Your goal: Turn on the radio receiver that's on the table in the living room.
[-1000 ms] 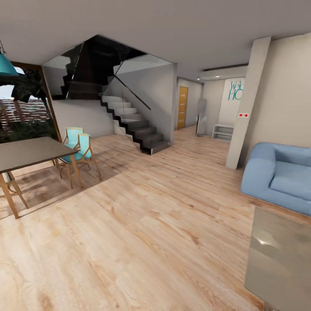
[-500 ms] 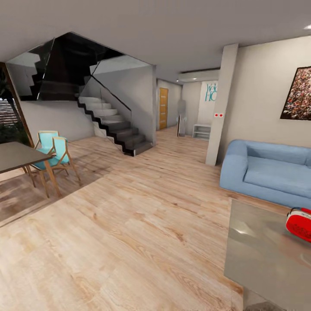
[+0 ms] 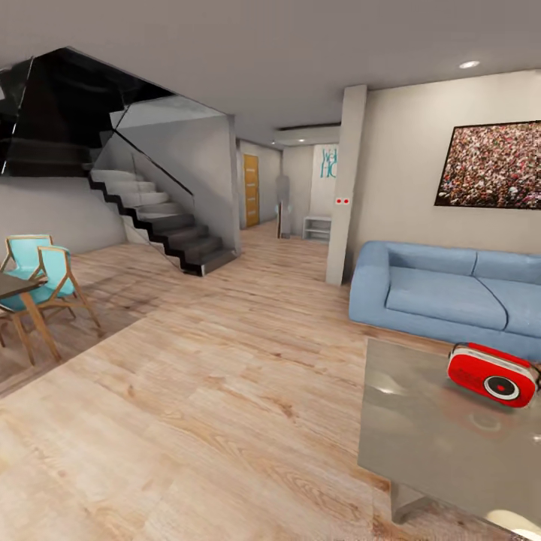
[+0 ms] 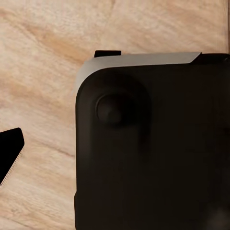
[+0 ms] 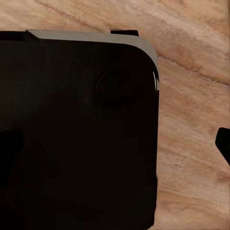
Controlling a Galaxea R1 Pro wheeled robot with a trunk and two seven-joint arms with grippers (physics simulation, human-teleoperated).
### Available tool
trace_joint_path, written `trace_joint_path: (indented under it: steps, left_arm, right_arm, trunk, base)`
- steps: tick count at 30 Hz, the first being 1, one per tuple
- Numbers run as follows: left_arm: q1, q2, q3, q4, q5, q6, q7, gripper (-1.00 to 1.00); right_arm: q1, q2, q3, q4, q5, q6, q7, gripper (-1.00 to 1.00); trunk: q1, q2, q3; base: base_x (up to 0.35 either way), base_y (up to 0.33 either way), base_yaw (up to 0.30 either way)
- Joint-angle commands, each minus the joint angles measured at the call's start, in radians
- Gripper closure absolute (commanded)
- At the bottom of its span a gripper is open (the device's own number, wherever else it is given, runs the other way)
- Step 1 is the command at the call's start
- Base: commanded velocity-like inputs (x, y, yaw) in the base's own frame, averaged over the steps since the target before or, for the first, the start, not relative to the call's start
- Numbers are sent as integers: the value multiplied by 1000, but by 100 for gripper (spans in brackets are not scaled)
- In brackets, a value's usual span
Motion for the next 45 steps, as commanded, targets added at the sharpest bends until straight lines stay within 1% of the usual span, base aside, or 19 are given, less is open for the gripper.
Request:
trace_joint_path:
  steps: [1, 36, 39, 45]
  left_arm:
    - [0, 0, 0, 0, 0, 0, 0, -100]
    - [0, 0, 1, 0, 0, 0, 0, -100]
    - [0, 0, 1, 0, 0, 0, 0, -100]
    - [0, 0, 1, 0, -1, 0, 0, -100]
  right_arm:
    - [0, 0, 0, 0, 0, 0, 0, -100]
    - [0, 0, 0, 0, 0, 1, 0, -100]
    - [0, 0, 0, 0, 0, 1, 0, -100]
    - [0, 0, -1, 1, 0, 3, -1, -100]
  trunk:
    - [0, 0, 0]
    - [0, 0, 17]
    - [0, 0, 18]
    - [0, 0, 18]
  base:
    - [0, 0, -286]
    - [0, 0, -286]
    - [0, 0, -182]
    - [0, 0, -43]
